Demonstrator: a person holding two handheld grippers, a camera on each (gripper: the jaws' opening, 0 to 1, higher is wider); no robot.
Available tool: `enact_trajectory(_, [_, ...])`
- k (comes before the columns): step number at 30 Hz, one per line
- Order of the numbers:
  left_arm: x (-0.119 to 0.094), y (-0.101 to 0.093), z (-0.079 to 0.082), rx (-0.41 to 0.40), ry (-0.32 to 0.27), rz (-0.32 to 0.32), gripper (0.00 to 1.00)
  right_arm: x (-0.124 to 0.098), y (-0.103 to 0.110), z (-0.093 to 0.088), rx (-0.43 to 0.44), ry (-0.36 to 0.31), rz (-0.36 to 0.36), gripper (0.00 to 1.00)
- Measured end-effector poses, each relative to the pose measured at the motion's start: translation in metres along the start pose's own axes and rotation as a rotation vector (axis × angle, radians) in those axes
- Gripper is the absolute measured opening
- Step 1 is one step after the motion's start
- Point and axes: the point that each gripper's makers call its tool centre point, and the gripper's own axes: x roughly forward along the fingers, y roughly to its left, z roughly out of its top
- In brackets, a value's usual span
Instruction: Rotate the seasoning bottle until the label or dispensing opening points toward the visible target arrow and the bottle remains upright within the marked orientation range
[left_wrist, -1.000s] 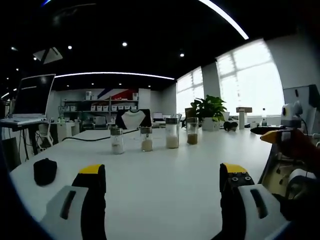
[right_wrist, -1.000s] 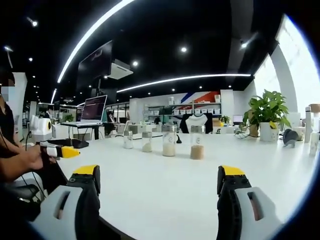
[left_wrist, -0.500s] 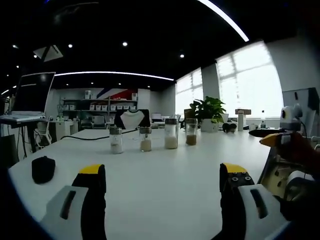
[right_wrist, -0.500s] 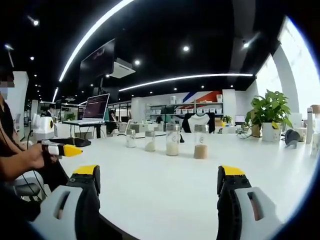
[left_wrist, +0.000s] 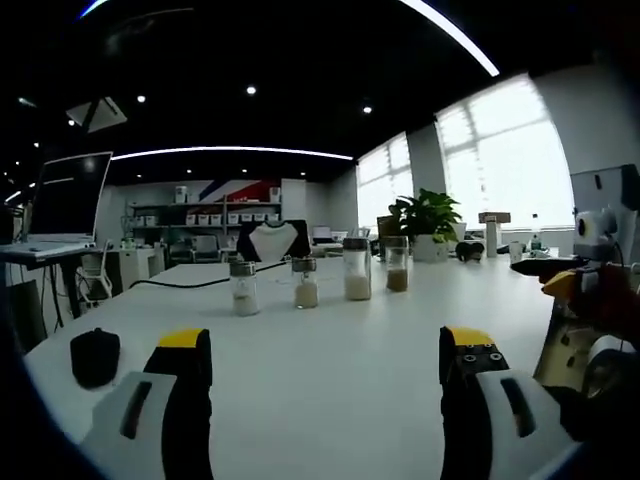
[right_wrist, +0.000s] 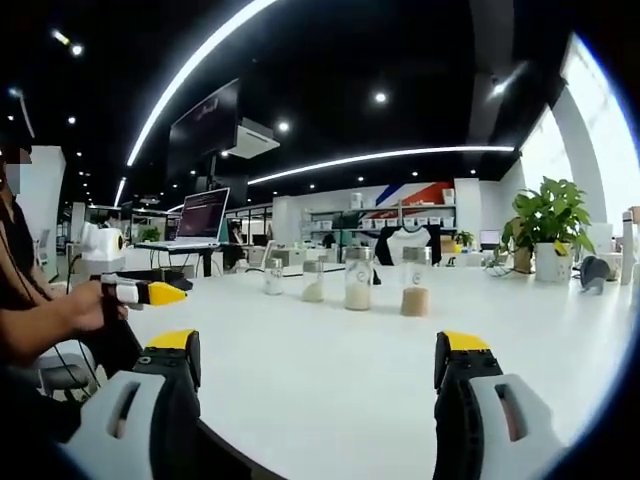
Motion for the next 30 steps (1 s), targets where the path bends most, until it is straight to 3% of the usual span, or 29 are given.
enact_trajectory(12, [0.024,0.021,0.0,0.033,0.014,0.037,0.99,-0.001,-0.007,-0.003,-0.002,0.007,-0.015,0.99])
enact_trajectory(30, [0.057,0.048,0.017,0.035,0.009,0.099,0.97,-0.002,-0.01,-0.003,0.009,0.006,-0.019,0.99])
